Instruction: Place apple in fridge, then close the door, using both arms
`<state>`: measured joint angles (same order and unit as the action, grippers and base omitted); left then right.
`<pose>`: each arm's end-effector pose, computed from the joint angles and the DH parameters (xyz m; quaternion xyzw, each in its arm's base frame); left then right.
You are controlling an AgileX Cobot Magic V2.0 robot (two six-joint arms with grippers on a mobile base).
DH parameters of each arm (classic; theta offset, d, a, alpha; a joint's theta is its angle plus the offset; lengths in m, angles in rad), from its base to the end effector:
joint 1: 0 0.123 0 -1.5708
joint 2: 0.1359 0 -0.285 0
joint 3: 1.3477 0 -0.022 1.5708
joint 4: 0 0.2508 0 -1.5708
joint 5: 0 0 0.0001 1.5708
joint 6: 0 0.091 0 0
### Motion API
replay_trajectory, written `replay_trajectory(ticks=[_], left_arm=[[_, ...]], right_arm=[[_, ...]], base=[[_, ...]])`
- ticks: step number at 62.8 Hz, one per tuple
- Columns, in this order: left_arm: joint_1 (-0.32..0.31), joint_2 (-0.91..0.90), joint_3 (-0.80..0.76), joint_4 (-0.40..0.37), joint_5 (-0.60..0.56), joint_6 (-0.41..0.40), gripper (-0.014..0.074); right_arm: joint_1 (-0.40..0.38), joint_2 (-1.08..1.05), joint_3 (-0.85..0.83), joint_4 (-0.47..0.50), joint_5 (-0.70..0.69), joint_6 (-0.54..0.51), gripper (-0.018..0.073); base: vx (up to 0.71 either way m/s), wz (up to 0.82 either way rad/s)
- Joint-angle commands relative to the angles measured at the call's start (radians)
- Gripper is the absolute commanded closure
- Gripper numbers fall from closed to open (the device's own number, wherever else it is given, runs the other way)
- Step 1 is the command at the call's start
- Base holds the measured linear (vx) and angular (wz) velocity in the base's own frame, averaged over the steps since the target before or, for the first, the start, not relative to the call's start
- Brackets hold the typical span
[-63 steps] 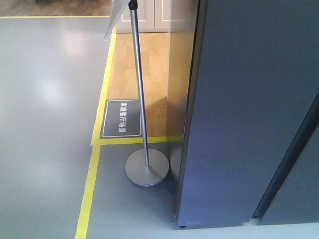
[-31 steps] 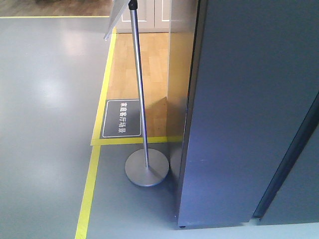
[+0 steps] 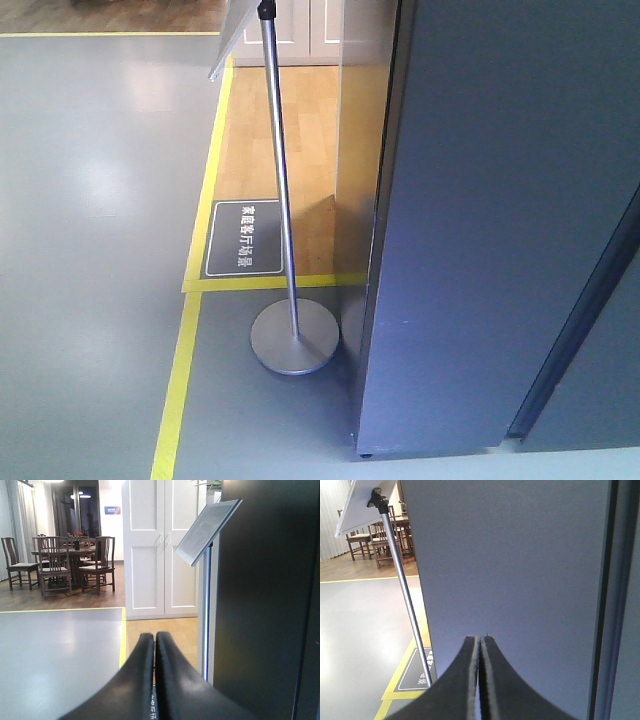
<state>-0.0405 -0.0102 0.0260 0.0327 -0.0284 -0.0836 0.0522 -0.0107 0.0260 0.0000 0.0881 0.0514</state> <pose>0.0563 -0.0024 0.2075 -0.0031 0.6710 -0.0342 0.7407 0.0567 0.0030 0.1970 -0.0003 0.7128 0.0363 0.7004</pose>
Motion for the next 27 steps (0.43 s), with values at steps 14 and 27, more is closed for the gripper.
replay_trajectory(ticks=[14, 27], left_arm=[[0.001, -0.015, 0.021, -0.010, -0.074, -0.005, 0.0603], [0.001, -0.015, 0.021, -0.010, -0.074, -0.005, 0.0603]], right_arm=[[-0.005, -0.018, 0.015, 0.000, -0.077, -0.009, 0.0563], [-0.005, -0.018, 0.015, 0.000, -0.077, -0.009, 0.0563]], base=[[0.00, 0.00], [0.00, 0.00]])
